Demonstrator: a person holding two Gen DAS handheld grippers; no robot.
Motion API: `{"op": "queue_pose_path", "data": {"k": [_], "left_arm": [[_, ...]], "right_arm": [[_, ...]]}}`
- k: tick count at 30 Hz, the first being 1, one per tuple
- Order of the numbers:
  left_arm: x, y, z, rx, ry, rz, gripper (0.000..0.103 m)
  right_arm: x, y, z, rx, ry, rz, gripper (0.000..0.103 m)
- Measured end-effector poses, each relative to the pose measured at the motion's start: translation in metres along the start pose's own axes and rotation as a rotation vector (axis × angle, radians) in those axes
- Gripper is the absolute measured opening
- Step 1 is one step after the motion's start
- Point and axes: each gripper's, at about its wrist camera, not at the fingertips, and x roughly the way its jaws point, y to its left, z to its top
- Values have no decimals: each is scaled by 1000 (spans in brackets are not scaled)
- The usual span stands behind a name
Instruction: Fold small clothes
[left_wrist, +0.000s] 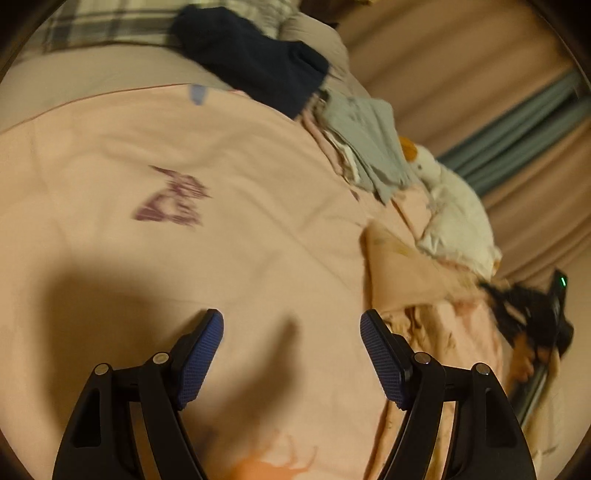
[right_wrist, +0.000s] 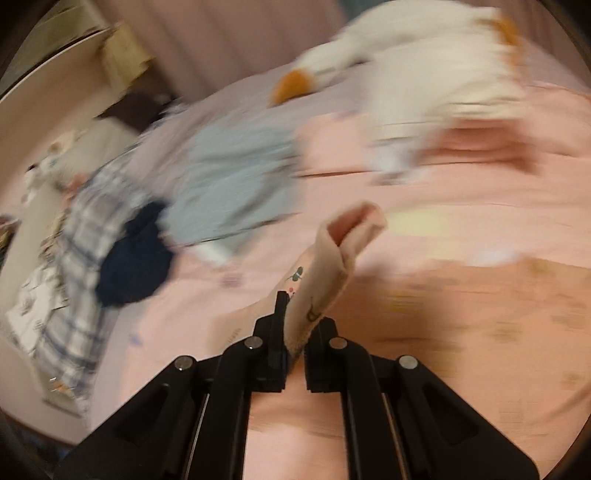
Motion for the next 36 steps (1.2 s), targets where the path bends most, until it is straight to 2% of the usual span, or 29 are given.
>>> {"op": "queue_pose_path", "data": {"k": [2,4,5,7,10,14,16,17,18,20,23,25,26,27,29,30,31,32,33,35,36], "left_arm": [[5,-16,-8,18,28,-29,75],[12,-25,-14,12,68,-86,75],[15,-29,-18,9,92,-111,75],[23,-38,-23,20,117,-115,75],[32,-58,-35,92,154,-89,75],[38,-84,-47,109,185,-163,75],[44,-92,-53,124,210,-169,75],[48,-96,-56,131,222,-159,75],[51,-98,-57,137,226,-146,75],[56,-103,-60,160,225,-103,75],[54,-105,-63,187,216,-87,75],[51,-105,-66,219,217,-65,75],[49,-106,-66,241,209,-46,75],[45,-105,-69,265,200,-34,75],[46,-106,-72,308,208,-26,75],[49,-106,-74,328,238,-1,71],[51,-106,-75,336,257,22,63],[53,-104,-77,348,273,53,61],[53,-102,-79,361,267,61,58],[50,-102,-80,396,265,75,57],[48,-101,-81,408,259,82,57]], "right_arm": [[-25,-47,-10,2,-39,-102,7],[-42,-96,-20,36,-54,-165,7],[-45,-116,-25,62,-46,-190,8],[-45,-154,-34,120,-11,-229,11],[-47,-197,-48,196,34,-218,12],[-71,-215,-49,196,-20,-229,23],[-82,-219,-47,183,-23,-241,34],[-85,-223,-47,170,-2,-271,54],[-89,-227,-48,168,15,-308,67],[-101,-233,-48,176,5,-340,67],[-118,-238,-46,196,-45,-359,65],[-123,-233,-44,196,-76,-302,56],[-121,-229,-44,183,-74,-252,45],[-115,-226,-45,173,-62,-206,37],[-95,-221,-49,162,-16,-161,26],[-84,-219,-54,155,14,-170,19],[-71,-221,-60,152,56,-209,17],[-58,-225,-67,157,103,-272,13],[-52,-228,-74,167,124,-298,10],[-61,-222,-77,166,87,-295,13],[-65,-217,-75,170,100,-285,20]]}}
